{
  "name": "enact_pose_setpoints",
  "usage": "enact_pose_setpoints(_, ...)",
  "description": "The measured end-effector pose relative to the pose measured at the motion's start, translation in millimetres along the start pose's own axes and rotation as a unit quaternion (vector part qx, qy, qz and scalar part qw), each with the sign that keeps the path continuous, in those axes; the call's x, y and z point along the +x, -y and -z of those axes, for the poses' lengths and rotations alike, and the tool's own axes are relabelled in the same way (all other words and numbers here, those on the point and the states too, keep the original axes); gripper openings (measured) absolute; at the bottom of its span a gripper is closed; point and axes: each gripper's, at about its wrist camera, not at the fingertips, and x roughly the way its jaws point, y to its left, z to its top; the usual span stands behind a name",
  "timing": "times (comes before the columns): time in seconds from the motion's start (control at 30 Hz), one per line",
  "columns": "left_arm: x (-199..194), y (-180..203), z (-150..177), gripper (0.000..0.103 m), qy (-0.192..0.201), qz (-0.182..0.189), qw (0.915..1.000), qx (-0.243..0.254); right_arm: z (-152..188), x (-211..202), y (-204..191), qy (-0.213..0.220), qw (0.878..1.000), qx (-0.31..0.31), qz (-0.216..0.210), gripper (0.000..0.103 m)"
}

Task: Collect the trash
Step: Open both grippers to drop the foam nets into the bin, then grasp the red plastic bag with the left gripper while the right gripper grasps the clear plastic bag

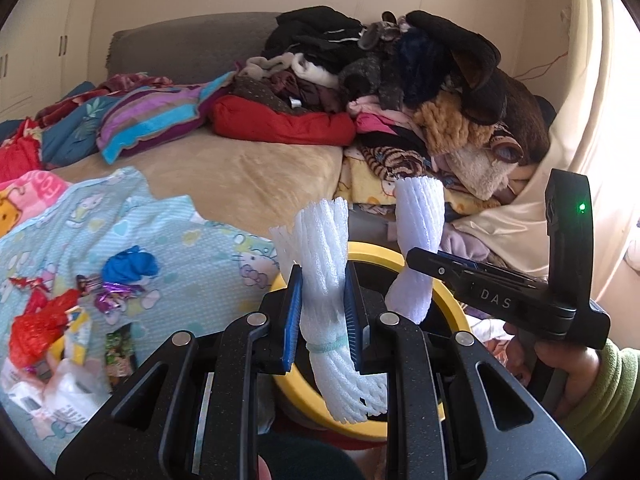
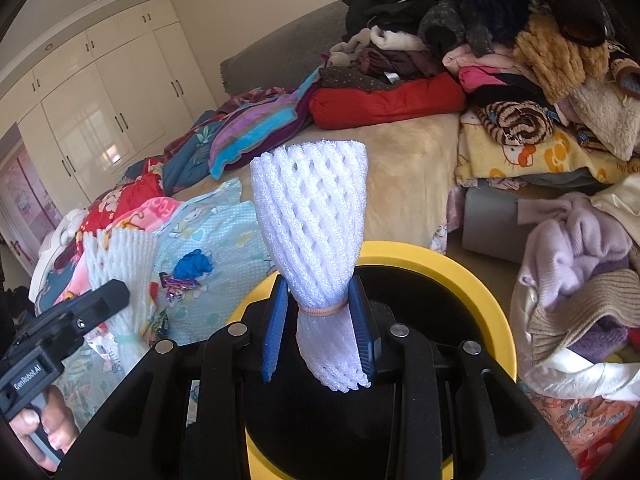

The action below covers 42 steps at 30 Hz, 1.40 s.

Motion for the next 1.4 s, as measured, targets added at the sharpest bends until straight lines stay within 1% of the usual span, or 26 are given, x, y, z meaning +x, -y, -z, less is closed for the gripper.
enact_pose_setpoints(0.17, 19.3, 5.9, 1.5, 0.015, -0.009, 0.011, 0.9999, -0.002, 1.8, 2.6, 11.9, -0.007, 1.0, 0.014, 0.004, 0.032)
enact_pose_setpoints(0.2, 24.0, 5.4, 2.2, 0.018, -0.011, 0.012, 0.9998, -0.006, 2.5, 3.7, 14.7, -0.01, 1.0, 0.018, 0.005, 0.033)
enact_pose_setpoints(0.23, 28.4, 4.8, 2.7, 0.031, -0.016, 0.013, 0.9997, -0.01, 3.4, 5.1, 17.4, -0.014, 1.0, 0.022, 0.005, 0.036)
enact_pose_setpoints(0.27, 31.3, 3.9, 3.4, 0.042, -0.02, 0.015, 0.9996, -0.015, 4.3, 6.4, 20.2, -0.018, 0.999, 0.026, 0.008, 0.04)
enact_pose_setpoints(0.3, 32.6, 2.6, 4.5, 0.057, -0.021, 0.014, 0.9995, -0.022, 4.8, 7.5, 22.8, -0.019, 0.999, 0.03, 0.014, 0.047)
enact_pose_setpoints(0.33, 32.4, 2.4, 5.4, 0.061, -0.02, 0.013, 0.9994, -0.025, 4.9, 8.2, 24.8, -0.02, 0.999, 0.033, 0.017, 0.05)
enact_pose_setpoints(0.37, 31.6, 1.5, 7.0, 0.062, -0.019, 0.012, 0.9994, -0.026, 5.6, 9.0, 27.3, -0.021, 0.999, 0.036, 0.021, 0.051)
enact_pose_setpoints(0.43, 28.3, -1.6, 10.7, 0.073, -0.021, 0.003, 0.9993, -0.031, 6.9, 10.4, 29.8, -0.022, 0.999, 0.039, 0.029, 0.055)
enact_pose_setpoints(0.53, 20.9, -6.9, 14.7, 0.077, -0.017, -0.008, 0.9991, -0.037, 7.8, 11.5, 29.3, -0.022, 0.999, 0.039, 0.03, 0.058)
enact_pose_setpoints(0.63, 11.9, -14.5, 17.6, 0.078, -0.013, -0.025, 0.9988, -0.04, 9.6, 13.0, 21.6, -0.021, 0.999, 0.033, 0.024, 0.059)
enact_pose_setpoints(0.77, 0.4, -23.6, 19.2, 0.078, -0.003, -0.043, 0.9981, -0.043, 10.8, 14.2, 1.8, -0.021, 1.0, 0.017, 0.013, 0.061)
enact_pose_setpoints(1.13, -33.3, -45.4, 16.2, 0.078, 0.035, -0.077, 0.9949, -0.055, 11.7, 8.8, -57.8, -0.006, 0.999, -0.042, -0.018, 0.07)
enact_pose_setpoints(1.4, -57.8, -70.1, 15.9, 0.078, 0.061, -0.106, 0.9896, -0.076, 13.9, 7.7, -86.7, -0.004, 0.997, -0.062, -0.039, 0.071)
